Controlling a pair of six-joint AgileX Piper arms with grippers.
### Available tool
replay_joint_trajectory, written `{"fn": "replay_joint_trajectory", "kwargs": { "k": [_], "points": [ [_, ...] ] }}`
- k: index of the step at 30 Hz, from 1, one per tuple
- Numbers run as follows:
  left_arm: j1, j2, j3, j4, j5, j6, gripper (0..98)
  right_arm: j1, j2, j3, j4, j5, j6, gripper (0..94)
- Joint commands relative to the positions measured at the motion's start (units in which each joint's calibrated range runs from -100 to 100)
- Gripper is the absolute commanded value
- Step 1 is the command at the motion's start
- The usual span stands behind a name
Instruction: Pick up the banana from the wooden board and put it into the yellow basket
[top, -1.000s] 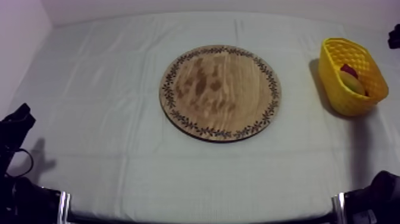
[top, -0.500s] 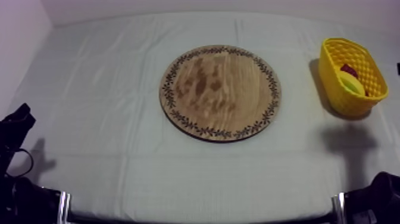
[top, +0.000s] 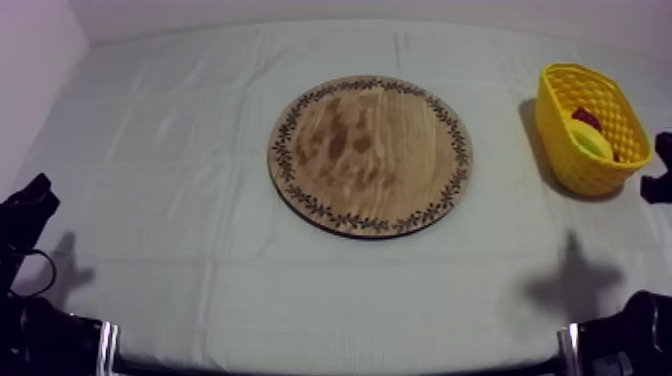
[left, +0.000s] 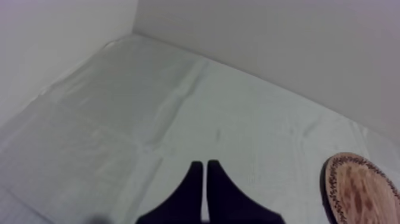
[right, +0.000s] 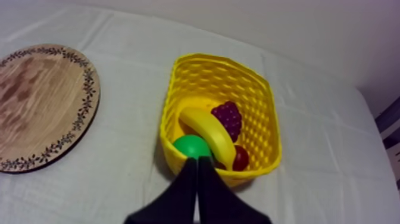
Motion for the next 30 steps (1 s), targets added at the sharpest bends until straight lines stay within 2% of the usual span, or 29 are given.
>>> {"fn": "replay_joint_trajectory", "kwargs": {
  "k": [1, 4, 7, 9, 12, 14, 16, 18, 23, 30],
  "points": [
    [0.0, 0.0, 0.0, -0.01, 0.0, 0.0, 0.1, -0.3, -6.8, 7.1, -1.7, -1.5, 0.4, 0.4],
    [0.0, 0.0, 0.0, -0.01, 0.0, 0.0, 0.1, -0.7, -12.0, 12.0, -3.8, -3.2, 0.9, 0.4],
    [0.0, 0.0, 0.0, -0.01, 0.0, 0.0, 0.1, -1.9, -14.5, 15.6, -3.0, -5.0, -2.6, 0.4],
    [0.0, 0.0, 0.0, -0.01, 0.0, 0.0, 0.1, -3.1, -15.1, 17.4, -1.3, -6.3, -5.9, 0.3],
    [0.0, 0.0, 0.0, -0.01, 0.0, 0.0, 0.1, -5.9, -15.5, 19.8, 3.1, -8.2, -10.9, 0.3],
    [0.0, 0.0, 0.0, -0.01, 0.0, 0.0, 0.1, -7.5, -15.6, 21.4, 5.1, -10.6, -12.2, 0.4],
    [0.0, 0.0, 0.0, -0.01, 0.0, 0.0, 0.1, -8.6, -15.6, 22.8, 7.1, -13.7, -12.0, 0.4],
    [0.0, 0.0, 0.0, -0.01, 0.0, 0.0, 0.1, -9.1, -15.7, 23.6, 8.3, -15.5, -10.2, 0.5],
    [0.0, 0.0, 0.0, -0.01, 0.0, 0.0, 0.1, -11.0, -15.6, 24.3, 9.2, -16.9, -6.3, 0.5],
    [0.0, 0.0, 0.0, -0.01, 0.0, 0.0, 0.1, -13.8, -15.6, 24.4, 9.4, -17.2, -8.0, 0.5]
  ]
}}
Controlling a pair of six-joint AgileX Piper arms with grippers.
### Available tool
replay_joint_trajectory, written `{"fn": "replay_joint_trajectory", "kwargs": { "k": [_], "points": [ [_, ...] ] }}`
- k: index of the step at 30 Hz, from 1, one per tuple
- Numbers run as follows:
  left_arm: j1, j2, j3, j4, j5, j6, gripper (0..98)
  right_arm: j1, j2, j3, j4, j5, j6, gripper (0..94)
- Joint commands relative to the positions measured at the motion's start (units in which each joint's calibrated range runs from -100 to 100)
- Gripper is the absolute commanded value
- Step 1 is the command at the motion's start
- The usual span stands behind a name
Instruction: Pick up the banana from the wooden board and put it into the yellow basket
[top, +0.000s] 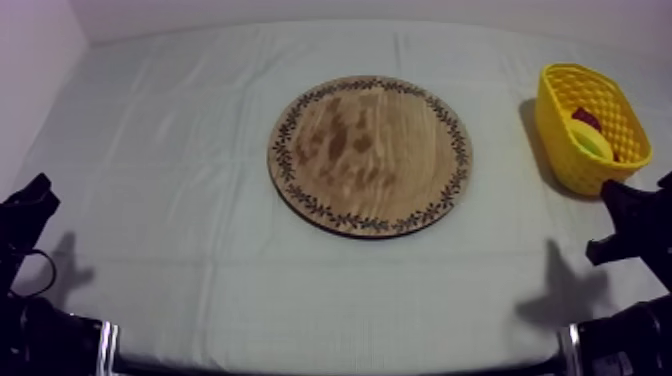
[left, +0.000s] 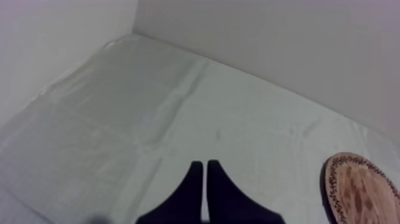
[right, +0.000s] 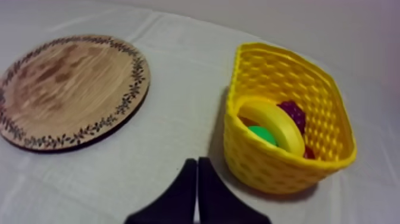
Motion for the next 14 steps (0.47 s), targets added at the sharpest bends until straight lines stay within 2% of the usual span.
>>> {"fn": "replay_joint_trajectory", "kwargs": {
  "k": [1, 14],
  "points": [
    [0.0, 0.0, 0.0, -0.01, 0.0, 0.0, 0.1, -0.2, 0.0, 0.0, 0.1, 0.0, 0.6, 0.5],
    [0.0, 0.0, 0.0, -0.01, 0.0, 0.0, 0.1, -0.5, 0.0, 0.0, 0.1, 0.0, 0.4, 0.5]
  ]
}}
